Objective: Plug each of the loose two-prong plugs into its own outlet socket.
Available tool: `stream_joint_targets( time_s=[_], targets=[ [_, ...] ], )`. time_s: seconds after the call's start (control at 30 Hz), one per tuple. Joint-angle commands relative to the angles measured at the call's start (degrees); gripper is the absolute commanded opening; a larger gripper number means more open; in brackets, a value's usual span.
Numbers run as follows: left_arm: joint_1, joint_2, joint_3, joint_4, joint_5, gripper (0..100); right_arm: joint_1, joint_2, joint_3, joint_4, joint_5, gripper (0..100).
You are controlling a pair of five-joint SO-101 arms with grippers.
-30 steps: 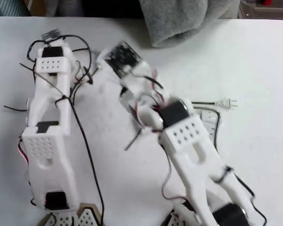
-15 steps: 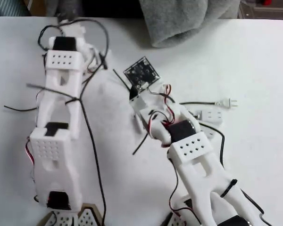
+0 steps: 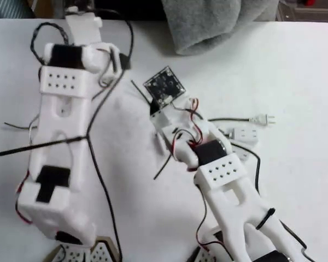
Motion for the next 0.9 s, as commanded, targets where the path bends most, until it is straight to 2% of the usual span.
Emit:
stream_joint_targets(
  time_s=[0.0,0.13,0.3,0.57,0.87],
  targets=[
    [2.1,-12.4,13.0,-8.9,1.1,26,0.7,-2.2,-0.4,-1.3,0.1,1.9],
    [0.1,-22.5,29.1,-23.0,9.1,26,0.7,-2.2,-0.4,-1.2,0.0,1.9],
    [0.0,-29.3,47.3,-42.5,9.8,27,0.5,-2.2,0.2,-1.3,0.0,1.9],
    [9.4,-41.6,64.6,-57.4,9.5,27,0.2,-2.2,0.4,-1.4,0.0,1.9],
    [11.6,-50.9,83.8,-80.5,9.5,26,-1.7,-2.2,1.0,-1.3,0.0,1.9]
  ],
)
